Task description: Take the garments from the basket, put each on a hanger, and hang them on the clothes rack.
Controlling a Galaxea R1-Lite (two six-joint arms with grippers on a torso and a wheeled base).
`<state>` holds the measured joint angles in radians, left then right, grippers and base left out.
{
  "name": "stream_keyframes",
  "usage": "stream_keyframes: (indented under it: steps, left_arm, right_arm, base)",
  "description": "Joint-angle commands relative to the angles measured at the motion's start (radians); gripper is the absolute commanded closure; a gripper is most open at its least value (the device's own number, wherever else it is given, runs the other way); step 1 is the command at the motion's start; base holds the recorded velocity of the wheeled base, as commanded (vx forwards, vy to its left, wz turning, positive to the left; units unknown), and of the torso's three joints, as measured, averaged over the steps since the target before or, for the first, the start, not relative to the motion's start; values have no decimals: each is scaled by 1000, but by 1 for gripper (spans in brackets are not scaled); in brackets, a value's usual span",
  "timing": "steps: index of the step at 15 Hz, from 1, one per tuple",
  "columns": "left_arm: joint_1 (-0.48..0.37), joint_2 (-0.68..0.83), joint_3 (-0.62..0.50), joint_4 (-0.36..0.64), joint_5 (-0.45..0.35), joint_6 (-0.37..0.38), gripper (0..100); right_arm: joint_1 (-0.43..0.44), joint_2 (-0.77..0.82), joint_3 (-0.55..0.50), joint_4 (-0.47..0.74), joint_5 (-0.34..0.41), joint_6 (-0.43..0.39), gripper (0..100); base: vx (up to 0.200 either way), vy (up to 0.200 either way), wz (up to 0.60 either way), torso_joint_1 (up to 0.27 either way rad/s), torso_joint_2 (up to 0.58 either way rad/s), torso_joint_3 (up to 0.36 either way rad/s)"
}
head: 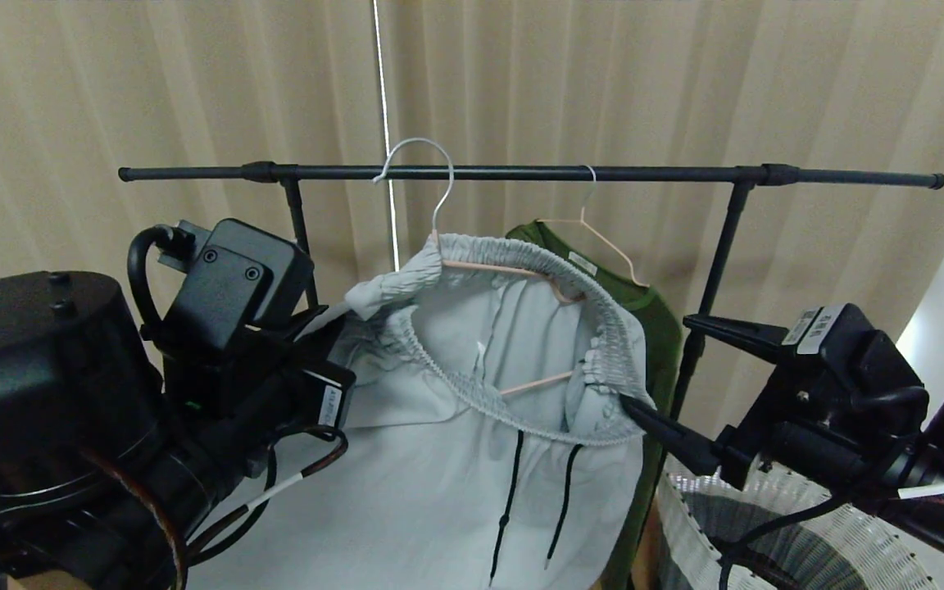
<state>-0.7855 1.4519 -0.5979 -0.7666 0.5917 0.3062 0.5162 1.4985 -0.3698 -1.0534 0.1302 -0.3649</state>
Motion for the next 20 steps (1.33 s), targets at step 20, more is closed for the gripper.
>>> stream_keyframes:
  steps: [20]
  left_arm:
    - [-18,62,33,-100,-185,179,100]
  right_arm:
    - [36,-6,-144,122,6,-62,0]
  base:
    - [0,0,0,0,0,0]
